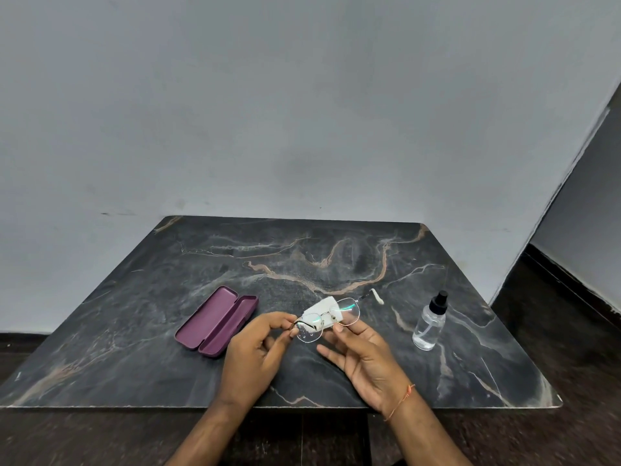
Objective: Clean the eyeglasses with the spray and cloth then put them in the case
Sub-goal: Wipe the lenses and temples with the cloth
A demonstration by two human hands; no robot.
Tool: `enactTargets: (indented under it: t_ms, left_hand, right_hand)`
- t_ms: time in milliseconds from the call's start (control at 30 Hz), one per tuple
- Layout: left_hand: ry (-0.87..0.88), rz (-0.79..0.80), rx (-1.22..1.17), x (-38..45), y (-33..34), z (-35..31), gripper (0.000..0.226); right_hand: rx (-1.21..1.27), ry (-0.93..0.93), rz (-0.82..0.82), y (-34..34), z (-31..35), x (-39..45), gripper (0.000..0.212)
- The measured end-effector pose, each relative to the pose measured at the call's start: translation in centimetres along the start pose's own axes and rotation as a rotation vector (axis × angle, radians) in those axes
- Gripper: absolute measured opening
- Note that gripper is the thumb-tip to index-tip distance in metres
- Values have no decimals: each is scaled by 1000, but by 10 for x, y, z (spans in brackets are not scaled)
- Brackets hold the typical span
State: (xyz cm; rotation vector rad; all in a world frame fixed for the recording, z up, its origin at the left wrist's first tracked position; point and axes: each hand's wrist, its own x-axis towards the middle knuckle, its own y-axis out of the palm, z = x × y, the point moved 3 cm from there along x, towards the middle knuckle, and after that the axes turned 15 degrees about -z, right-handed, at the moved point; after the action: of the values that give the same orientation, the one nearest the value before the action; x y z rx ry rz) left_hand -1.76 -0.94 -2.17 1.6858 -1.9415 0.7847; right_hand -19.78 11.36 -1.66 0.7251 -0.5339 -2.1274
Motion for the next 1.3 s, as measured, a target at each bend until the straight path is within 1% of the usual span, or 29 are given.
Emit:
enactTargets:
  t_ms: [67, 133, 167, 267, 433, 567, 633, 700, 800, 867, 933, 1033, 1167, 1300]
  left_hand:
    - [-8, -12, -4, 2, 1, 1, 9]
    - [-24, -40, 0, 3, 0, 2, 7]
    - [-42, -58, -4, 3, -1, 3, 6]
    - [-93, -102, -27, 6, -2, 5, 6]
    - [-112, -111, -72, 6, -1, 6, 9]
    - [-91, -96, -63, 5, -1, 7, 8]
    - [-74, -80, -57, 3, -1, 7, 7]
    - [-51, -65, -38, 2, 0, 7, 7]
    - [-44, -71, -47, 2, 0, 6, 10]
    - [-52, -91, -72, 3, -2, 4, 16]
    - [-49, -89, -83, 3, -3, 3, 15]
    - [-45, -64, -90, 3, -3, 2, 10]
    - [-41, -47, -87, 2, -1, 4, 8]
    - [-61, -63, -89, 2, -1, 6, 20]
  right_hand:
    - [-24, -1, -3, 5, -5, -1, 44]
    - [-45, 13, -14, 12, -12, -3, 52]
    - [-52, 21, -20, 16, -15, -4, 52]
    - [-58, 43, -1, 27, -22, -5, 44]
    - [-10, 58, -14, 24, -27, -1, 39]
    - [25, -1, -43, 21, -27, 3, 46]
    - [52, -10, -25, 22, -26, 3, 43]
    - [60, 12, -1, 22, -26, 3, 42]
    - [55, 67, 6, 20, -27, 3, 48]
    - [37, 67, 25, 22, -27, 2, 38]
    - [34, 43, 34, 24, -27, 1, 31]
    - [64, 17, 18, 21, -26, 2, 40]
    - [25, 83, 33, 21, -24, -2, 35]
    - [-38, 129, 55, 23, -23, -3, 38]
